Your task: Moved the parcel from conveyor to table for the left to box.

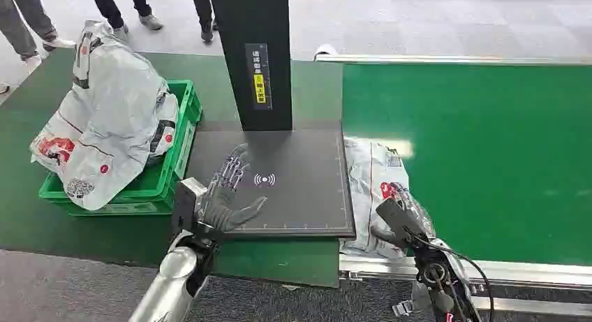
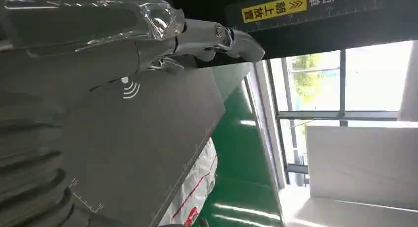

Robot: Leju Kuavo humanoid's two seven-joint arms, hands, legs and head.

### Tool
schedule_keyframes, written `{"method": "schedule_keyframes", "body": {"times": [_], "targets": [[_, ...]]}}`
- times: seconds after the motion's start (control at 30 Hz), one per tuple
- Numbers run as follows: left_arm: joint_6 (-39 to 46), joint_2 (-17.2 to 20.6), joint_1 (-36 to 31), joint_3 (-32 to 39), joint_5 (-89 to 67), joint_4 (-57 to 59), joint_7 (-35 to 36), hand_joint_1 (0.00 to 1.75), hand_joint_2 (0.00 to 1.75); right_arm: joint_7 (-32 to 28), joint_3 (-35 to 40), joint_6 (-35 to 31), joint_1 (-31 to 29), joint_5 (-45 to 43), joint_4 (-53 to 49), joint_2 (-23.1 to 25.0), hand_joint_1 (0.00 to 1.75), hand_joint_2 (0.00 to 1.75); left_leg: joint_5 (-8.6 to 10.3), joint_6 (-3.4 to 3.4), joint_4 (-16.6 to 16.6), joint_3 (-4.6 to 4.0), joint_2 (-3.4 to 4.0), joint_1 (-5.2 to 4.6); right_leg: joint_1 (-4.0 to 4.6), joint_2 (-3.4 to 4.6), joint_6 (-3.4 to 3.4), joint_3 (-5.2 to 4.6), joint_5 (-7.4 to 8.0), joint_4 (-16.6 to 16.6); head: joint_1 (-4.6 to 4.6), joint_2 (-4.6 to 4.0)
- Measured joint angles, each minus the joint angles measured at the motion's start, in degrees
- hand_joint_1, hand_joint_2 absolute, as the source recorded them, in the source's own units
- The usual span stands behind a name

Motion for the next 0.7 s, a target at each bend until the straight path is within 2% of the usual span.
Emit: {"method": "schedule_keyframes", "body": {"times": [0.07,0.1,0.13,0.37,0.7], "targets": [[-0.02,0.00,0.00,0.00,0.00,0.00,-0.02,0.00,1.75,-0.04,0.02,-0.07,-0.28,0.13,0.50,0.00,0.03,1.75,0.00,0.00,0.00,-0.01,0.00,0.00,0.00,0.00,0.00,0.00,0.00,0.00,0.00,0.00],[-0.02,0.02,-0.02,0.02,0.02,0.00,-0.11,0.00,1.75,-0.11,0.09,-0.13,-0.44,0.50,0.81,-0.07,1.45,1.75,0.00,0.00,0.00,-0.01,0.00,0.00,0.00,0.00,0.00,0.00,0.00,0.00,0.00,0.00],[-0.02,0.02,-0.09,0.02,0.11,0.00,-0.29,0.00,1.75,-0.15,0.22,-0.13,-0.75,0.79,1.31,-0.13,1.71,1.75,0.00,0.00,0.00,-0.02,0.01,0.00,0.00,0.00,0.00,0.00,0.00,0.00,0.00,0.00],[-0.98,0.02,-1.61,0.00,1.14,0.98,-0.57,0.00,1.75,1.10,2.73,0.88,-4.42,3.02,7.41,-0.68,1.75,1.75,0.02,0.02,0.01,0.02,0.01,0.00,0.00,0.00,0.00,0.01,0.01,0.00,0.00,0.00],[-1.05,-0.35,-2.39,-0.07,1.66,3.43,-0.44,0.00,1.75,9.77,7.17,2.95,-8.84,8.94,13.96,-1.40,1.75,1.75,0.02,0.02,0.01,0.09,0.00,0.00,0.00,-0.01,0.01,0.07,0.00,0.00,0.00,0.00]]}}
